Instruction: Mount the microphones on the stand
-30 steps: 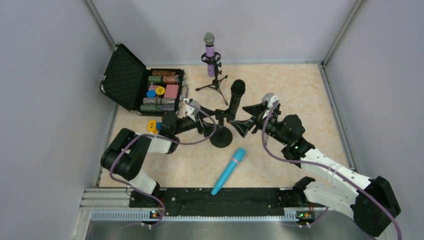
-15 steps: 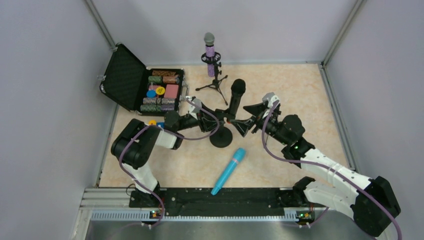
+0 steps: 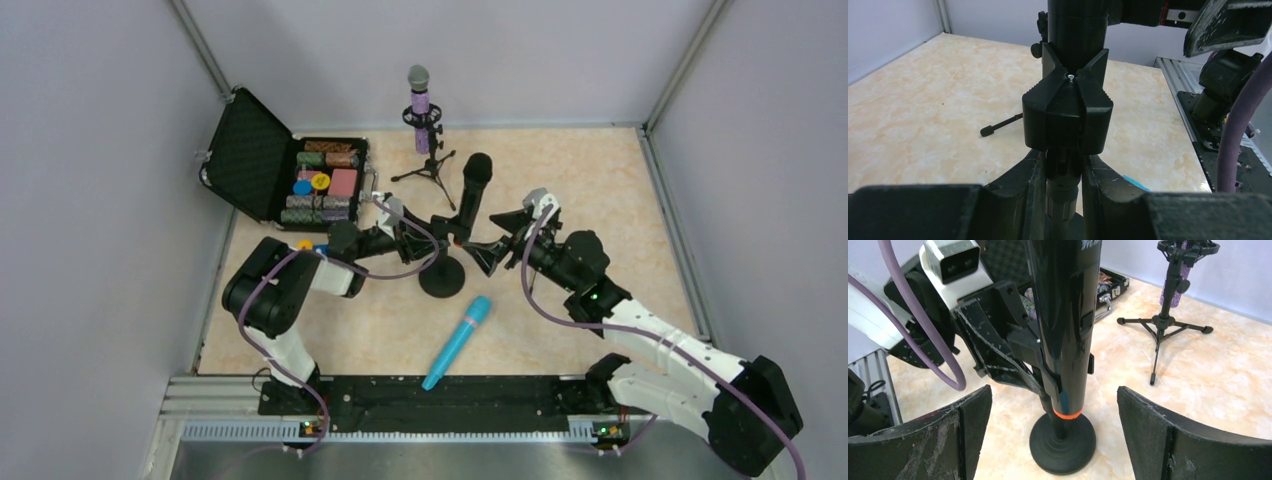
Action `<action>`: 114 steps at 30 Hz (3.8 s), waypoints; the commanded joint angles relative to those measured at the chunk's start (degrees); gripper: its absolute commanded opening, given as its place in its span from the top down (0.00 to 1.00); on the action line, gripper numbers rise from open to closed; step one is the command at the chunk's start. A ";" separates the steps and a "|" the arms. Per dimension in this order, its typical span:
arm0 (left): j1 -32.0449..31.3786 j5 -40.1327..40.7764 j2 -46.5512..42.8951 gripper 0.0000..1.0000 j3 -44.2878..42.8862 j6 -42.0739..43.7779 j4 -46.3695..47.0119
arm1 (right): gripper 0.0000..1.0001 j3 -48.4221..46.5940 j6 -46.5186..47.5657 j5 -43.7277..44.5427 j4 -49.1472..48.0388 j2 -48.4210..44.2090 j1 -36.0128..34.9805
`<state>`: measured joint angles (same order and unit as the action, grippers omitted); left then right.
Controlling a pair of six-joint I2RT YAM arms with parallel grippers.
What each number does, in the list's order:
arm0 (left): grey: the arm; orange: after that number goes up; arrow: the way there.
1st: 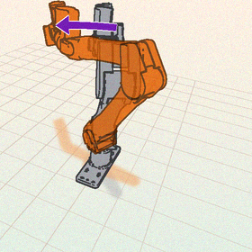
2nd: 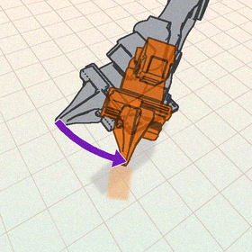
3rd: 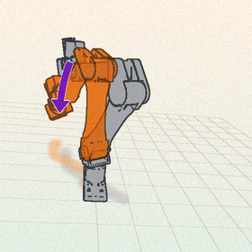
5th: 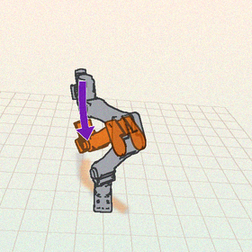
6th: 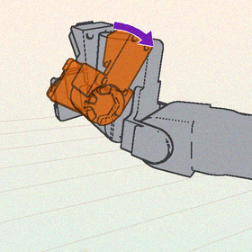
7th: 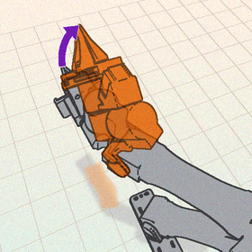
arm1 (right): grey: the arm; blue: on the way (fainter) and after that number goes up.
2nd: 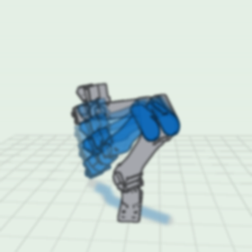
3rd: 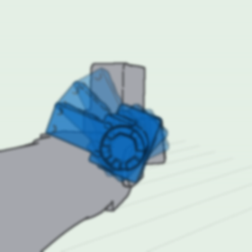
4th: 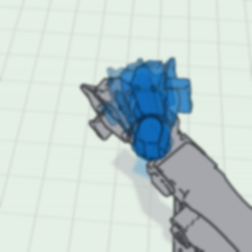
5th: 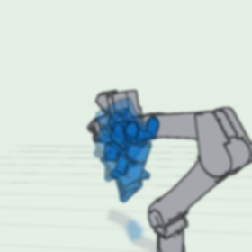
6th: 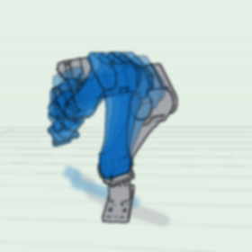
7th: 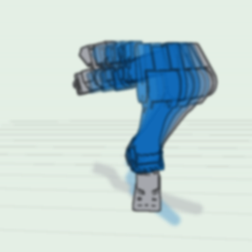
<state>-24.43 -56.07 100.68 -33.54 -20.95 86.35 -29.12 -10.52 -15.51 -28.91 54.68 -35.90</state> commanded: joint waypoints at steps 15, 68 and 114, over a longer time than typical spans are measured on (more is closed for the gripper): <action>-2.90 6.61 -21.75 1.00 -7.58 9.55 -21.02 | 0.10 4.56 6.13 -3.67 -4.05 0.58 -0.85; -11.87 29.91 -41.28 1.00 -16.49 8.92 -34.73 | 0.13 6.89 14.22 9.15 -26.52 23.72 -11.08; -3.07 30.27 -29.38 1.00 -9.06 7.99 -25.63 | 0.01 -1.90 5.40 2.12 -2.15 3.71 -9.40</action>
<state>-28.77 -24.67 71.18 -39.81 -12.67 47.09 -28.12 -3.73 -12.08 -32.05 60.93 -46.06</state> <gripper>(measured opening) 0.309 0.986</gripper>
